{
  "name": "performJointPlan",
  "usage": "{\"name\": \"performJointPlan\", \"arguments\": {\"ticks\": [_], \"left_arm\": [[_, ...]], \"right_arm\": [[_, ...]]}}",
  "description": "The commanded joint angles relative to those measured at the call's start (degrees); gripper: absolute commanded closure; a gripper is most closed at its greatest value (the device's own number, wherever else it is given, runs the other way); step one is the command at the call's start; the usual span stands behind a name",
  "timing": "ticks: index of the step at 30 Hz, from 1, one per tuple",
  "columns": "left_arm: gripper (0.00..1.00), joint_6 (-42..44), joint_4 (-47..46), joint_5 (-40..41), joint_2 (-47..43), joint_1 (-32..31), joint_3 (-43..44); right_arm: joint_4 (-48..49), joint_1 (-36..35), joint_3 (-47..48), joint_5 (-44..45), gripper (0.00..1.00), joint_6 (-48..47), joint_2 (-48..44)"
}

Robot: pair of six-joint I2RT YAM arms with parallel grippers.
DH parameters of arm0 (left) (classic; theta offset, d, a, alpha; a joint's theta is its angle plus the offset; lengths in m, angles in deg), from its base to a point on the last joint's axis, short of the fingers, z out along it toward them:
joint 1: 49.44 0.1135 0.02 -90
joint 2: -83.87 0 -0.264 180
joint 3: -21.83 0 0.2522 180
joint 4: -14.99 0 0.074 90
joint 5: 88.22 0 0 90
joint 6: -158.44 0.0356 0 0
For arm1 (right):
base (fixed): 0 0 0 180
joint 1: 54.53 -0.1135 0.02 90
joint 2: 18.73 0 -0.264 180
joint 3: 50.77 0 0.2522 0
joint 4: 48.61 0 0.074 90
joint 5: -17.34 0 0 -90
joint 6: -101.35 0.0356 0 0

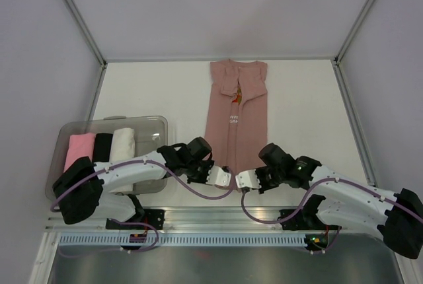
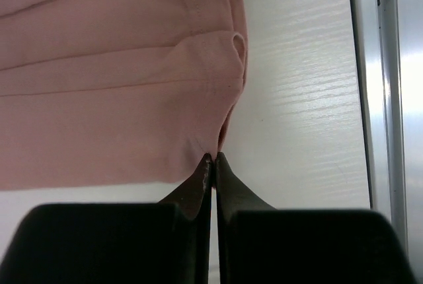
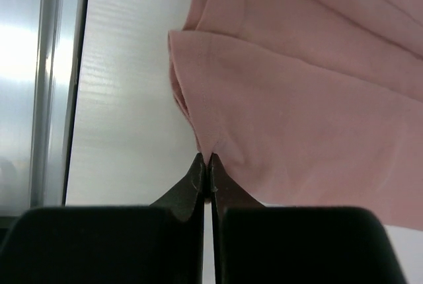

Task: Roll the t-shirts
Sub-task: Roll the tshirt

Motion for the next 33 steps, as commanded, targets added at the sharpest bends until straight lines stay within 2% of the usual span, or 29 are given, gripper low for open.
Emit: {"name": "performJointPlan", "arguments": {"ticks": [1, 4, 13, 22, 33], "left_arm": [[0.98, -0.25, 3.42, -4.47, 1.16, 1.79, 3.6], [0.98, -0.25, 4.91, -6.31, 2.39, 4.43, 5.36], [0.98, 0.98, 6.15, -9.13, 8.54, 10.06, 11.87], [0.98, 3.27, 7.81, -10.09, 16.01, 15.16, 18.81], [0.98, 5.29, 8.08, -10.54, 19.88, 18.76, 20.75]], "right_arm": [[-5.15, 0.19, 5.87, -4.66, 0.98, 2.64, 2.6], [-7.35, 1.94, 6.32, -5.72, 1.0, 2.73, 4.28], [-1.48, 14.5, 8.33, -12.31, 1.0, 8.61, 8.49], [1.69, 19.33, 12.9, -12.13, 1.0, 11.87, 16.31], [3.71, 24.27, 15.37, -13.37, 0.96, 14.42, 22.56]]}}
